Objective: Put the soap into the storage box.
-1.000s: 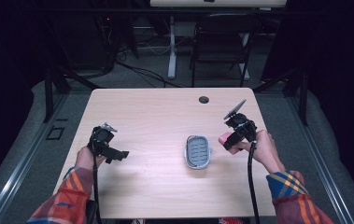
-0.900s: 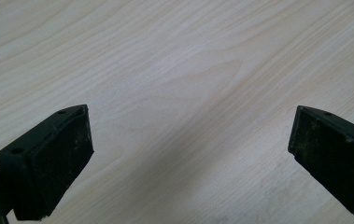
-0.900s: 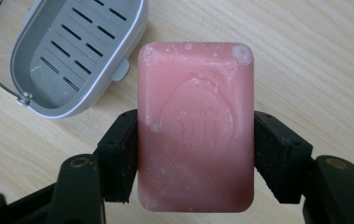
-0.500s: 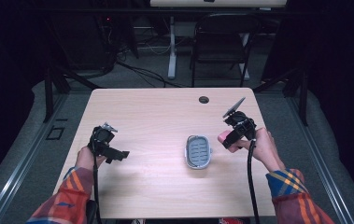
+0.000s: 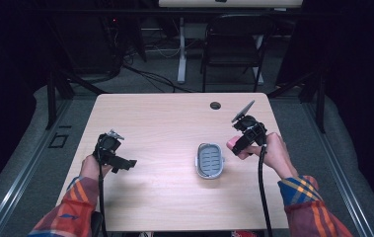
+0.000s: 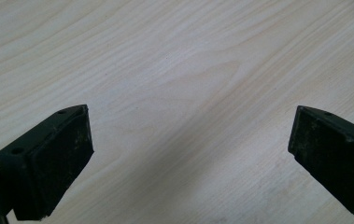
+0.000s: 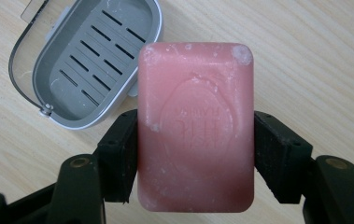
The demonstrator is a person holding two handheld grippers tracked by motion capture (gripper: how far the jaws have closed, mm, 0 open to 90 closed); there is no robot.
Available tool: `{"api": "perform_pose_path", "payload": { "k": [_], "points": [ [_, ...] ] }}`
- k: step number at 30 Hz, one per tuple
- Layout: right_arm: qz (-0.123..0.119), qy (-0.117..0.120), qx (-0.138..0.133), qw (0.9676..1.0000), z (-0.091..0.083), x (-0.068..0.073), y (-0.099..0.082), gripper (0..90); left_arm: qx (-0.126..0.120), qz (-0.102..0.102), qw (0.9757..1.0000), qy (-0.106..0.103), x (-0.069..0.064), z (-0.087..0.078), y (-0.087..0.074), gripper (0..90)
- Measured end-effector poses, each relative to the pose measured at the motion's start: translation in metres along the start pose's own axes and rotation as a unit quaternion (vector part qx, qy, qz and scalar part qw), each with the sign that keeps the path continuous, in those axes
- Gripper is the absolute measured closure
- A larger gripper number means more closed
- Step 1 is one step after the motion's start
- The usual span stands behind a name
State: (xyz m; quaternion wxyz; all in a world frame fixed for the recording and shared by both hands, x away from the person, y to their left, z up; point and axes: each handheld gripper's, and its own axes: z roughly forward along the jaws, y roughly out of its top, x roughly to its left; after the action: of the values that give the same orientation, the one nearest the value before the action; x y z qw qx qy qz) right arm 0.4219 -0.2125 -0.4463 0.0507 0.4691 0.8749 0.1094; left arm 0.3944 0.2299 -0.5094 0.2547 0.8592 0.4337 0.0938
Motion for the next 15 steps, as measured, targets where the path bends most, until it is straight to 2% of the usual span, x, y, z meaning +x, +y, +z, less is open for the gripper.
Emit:
{"api": "perform_pose_path", "payload": {
  "k": [15],
  "points": [
    [-0.011,0.006,0.000,0.9999,0.0003,0.0063,0.0094,37.4,0.001,-0.001,1.0000,0.000,0.0001,0.0004,0.0001,0.0]
  ]
}}
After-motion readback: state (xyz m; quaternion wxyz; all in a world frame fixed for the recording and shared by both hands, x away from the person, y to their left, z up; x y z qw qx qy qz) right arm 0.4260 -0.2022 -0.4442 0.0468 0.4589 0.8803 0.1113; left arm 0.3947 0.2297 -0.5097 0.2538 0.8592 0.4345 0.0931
